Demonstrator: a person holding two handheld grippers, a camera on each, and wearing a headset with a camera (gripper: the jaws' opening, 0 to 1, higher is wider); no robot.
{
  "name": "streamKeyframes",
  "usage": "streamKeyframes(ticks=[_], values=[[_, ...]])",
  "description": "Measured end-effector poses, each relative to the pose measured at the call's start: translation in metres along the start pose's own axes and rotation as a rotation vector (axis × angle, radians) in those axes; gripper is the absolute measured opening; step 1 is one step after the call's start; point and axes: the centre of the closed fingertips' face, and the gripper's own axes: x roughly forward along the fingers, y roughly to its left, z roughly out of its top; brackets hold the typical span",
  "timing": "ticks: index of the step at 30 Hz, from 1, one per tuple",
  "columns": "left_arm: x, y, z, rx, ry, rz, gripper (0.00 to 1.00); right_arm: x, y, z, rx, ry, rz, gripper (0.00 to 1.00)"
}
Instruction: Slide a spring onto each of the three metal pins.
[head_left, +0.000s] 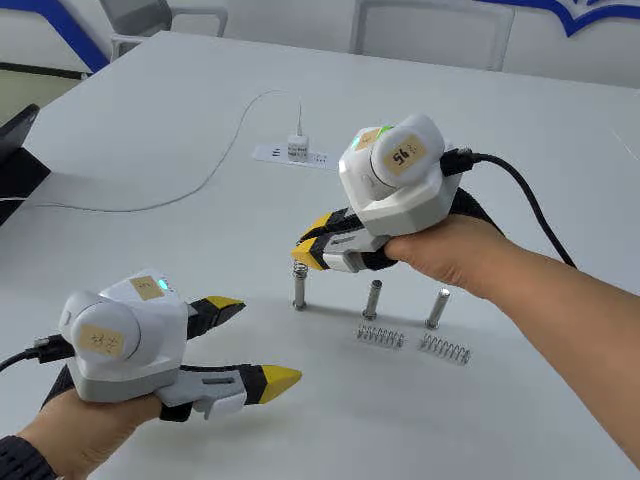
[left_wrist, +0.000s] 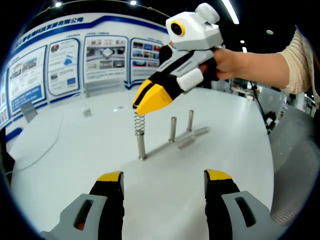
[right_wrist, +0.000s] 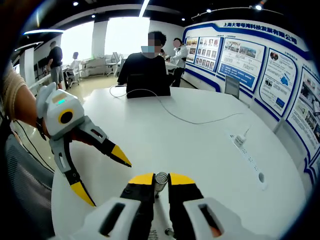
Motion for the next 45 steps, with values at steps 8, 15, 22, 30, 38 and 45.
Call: streamKeyframes(ticks=[8, 15, 22, 30, 38, 45], values=[[0.001, 0.001, 0.001, -0.001, -0.004, -0.001, 0.66, 0.007, 0.004, -0.011, -0.002, 0.028, 0.002, 0.11], [0.001, 0.002, 0.0, -0.005, -0.001, 0.002, 0.66, 0.013, 0.005, -0.019, 0.011, 0.043, 0.001, 0.11], [0.0, 0.003, -0.001, -0.006, 0.002, 0.003, 0.66, 0.02, 0.007, -0.025, 0.015, 0.052, 0.0, 0.11], [0.001, 0.004, -0.002, -0.007, 0.005, 0.003, 0.65, 0.025, 0.008, -0.034, 0.028, 0.068, -0.002, 0.12], [0.001, 0.004, -0.002, -0.007, 0.006, 0.004, 0.65, 0.029, 0.008, -0.038, 0.038, 0.069, -0.005, 0.12], [0.0, 0.005, -0.001, -0.006, 0.008, 0.008, 0.65, 0.029, 0.009, -0.037, 0.038, 0.06, -0.006, 0.14]])
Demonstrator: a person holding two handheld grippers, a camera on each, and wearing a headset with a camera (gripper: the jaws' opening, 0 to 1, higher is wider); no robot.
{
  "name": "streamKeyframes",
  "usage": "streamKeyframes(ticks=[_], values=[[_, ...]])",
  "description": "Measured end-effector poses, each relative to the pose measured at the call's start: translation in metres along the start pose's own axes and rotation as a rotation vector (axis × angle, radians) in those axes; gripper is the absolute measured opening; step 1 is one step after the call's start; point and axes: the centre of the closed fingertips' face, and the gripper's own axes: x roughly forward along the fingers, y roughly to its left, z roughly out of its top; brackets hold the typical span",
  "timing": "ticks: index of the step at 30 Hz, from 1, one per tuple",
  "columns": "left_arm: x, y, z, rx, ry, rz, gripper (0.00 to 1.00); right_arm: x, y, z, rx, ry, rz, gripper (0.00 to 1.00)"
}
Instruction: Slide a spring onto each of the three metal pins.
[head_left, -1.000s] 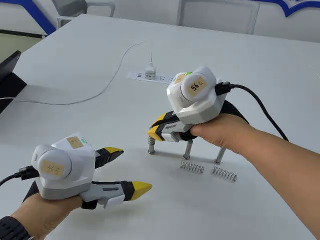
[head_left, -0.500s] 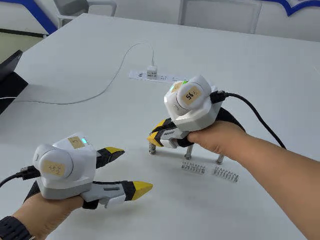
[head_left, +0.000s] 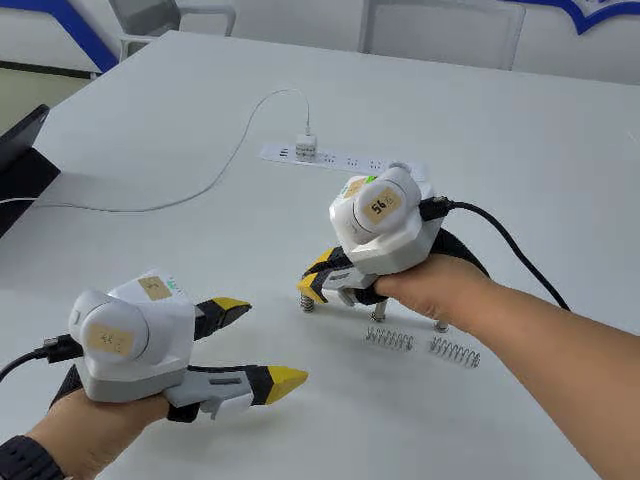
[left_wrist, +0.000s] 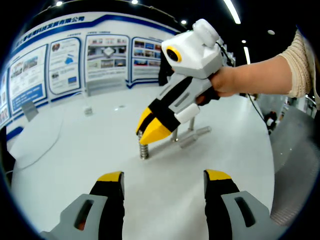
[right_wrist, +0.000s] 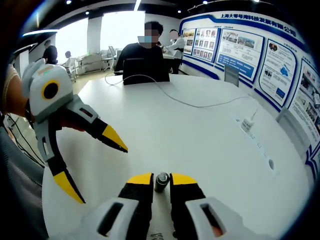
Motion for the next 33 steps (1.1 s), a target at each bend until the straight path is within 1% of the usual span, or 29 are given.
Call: streamKeyframes(ticks=[4, 7, 12, 17, 23, 30, 33], values=[[0.0, 0.0, 0.001, 0.003, 0.0, 0.0, 0.66, -0.003, 0.0, -0.001, 0.0, -0.003, -0.006, 0.16], [0.0, 0.0, 0.003, 0.006, -0.002, 0.0, 0.66, -0.009, -0.002, -0.002, 0.002, -0.009, -0.017, 0.17], [0.0, -0.002, 0.005, 0.013, -0.003, -0.004, 0.65, -0.024, -0.007, -0.002, 0.014, -0.032, -0.041, 0.17], [0.002, -0.005, 0.006, 0.017, -0.001, -0.009, 0.65, -0.04, -0.004, -0.004, 0.014, -0.05, -0.056, 0.17], [0.004, -0.008, 0.007, 0.022, -0.001, -0.018, 0.65, -0.061, 0.006, -0.014, 0.028, -0.072, -0.061, 0.17], [0.005, -0.013, 0.008, 0.033, 0.002, -0.03, 0.64, -0.081, 0.013, -0.031, 0.038, -0.076, -0.077, 0.17], [0.006, -0.014, 0.008, 0.036, 0.003, -0.035, 0.64, -0.086, 0.014, -0.039, 0.038, -0.071, -0.087, 0.17]])
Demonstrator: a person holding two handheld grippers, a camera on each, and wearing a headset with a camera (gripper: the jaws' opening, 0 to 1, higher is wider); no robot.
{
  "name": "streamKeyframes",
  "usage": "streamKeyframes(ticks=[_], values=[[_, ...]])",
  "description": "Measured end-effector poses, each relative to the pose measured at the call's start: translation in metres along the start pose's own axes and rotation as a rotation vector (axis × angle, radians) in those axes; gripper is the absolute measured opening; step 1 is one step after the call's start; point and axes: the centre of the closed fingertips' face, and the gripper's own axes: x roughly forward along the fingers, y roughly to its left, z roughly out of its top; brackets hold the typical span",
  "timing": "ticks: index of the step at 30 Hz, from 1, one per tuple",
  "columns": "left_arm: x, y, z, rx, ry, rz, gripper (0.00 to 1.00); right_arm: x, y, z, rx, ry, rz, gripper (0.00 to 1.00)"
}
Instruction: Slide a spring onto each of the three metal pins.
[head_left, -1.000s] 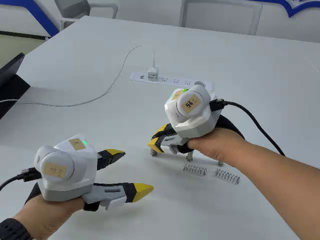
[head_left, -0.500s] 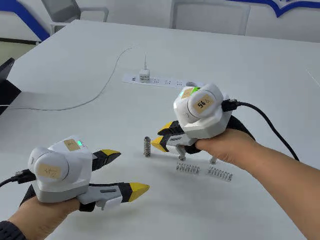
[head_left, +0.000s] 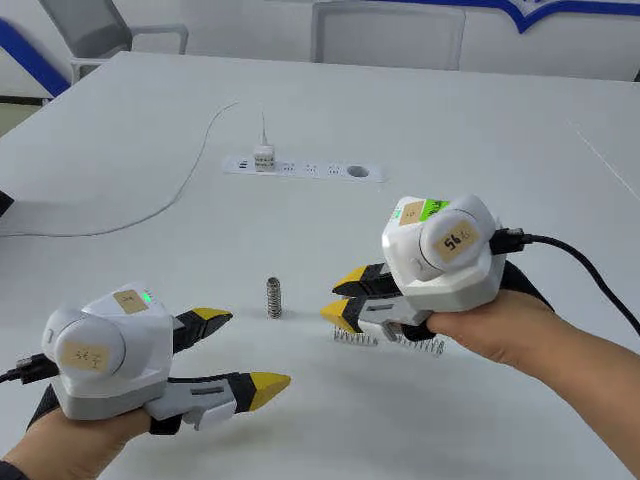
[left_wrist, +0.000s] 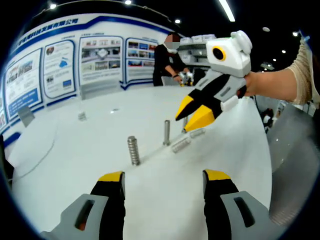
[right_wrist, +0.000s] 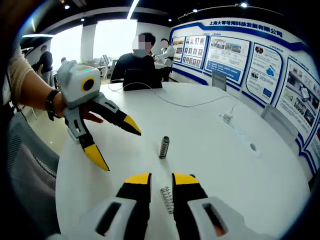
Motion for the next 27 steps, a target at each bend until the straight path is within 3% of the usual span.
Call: streamKeyframes(ticks=[12, 27], values=[[0.006, -0.009, 0.004, 0.019, 0.011, -0.033, 0.62, -0.007, -0.012, -0.042, 0.012, 0.076, -0.009, 0.17], [0.009, -0.015, 0.003, 0.035, 0.026, -0.051, 0.6, 0.007, -0.019, -0.068, -0.033, 0.166, 0.058, 0.17]])
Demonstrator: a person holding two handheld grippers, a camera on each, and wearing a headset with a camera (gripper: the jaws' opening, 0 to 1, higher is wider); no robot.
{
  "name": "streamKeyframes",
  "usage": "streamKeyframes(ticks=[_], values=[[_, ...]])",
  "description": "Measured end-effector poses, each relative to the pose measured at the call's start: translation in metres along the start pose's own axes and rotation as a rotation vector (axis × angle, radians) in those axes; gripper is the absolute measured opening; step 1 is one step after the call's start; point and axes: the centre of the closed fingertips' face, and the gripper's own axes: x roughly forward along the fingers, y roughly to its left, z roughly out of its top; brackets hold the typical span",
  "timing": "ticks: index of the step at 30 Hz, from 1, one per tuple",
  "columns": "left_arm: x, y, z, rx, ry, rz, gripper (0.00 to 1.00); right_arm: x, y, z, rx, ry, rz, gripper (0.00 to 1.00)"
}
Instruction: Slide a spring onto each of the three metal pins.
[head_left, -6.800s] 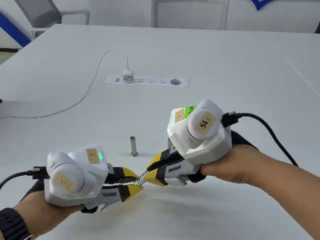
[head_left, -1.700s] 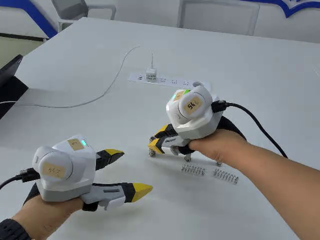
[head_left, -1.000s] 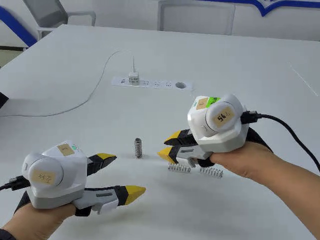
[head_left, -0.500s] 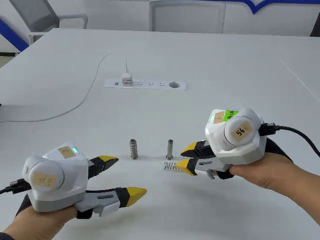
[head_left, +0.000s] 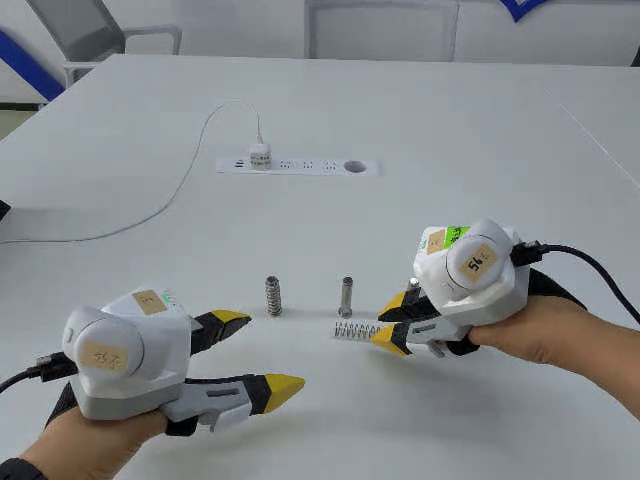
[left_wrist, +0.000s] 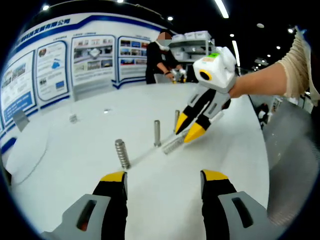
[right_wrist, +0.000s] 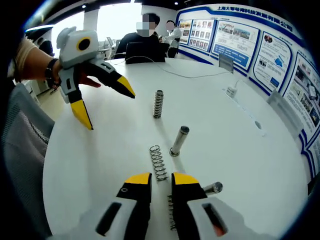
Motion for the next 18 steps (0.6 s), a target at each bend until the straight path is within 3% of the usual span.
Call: streamKeyframes(ticks=[18], values=[[-0.001, -0.002, -0.002, -0.003, 0.011, -0.001, 0.57, 0.012, 0.001, -0.007, 0.011, 0.027, 0.047, 0.12]])
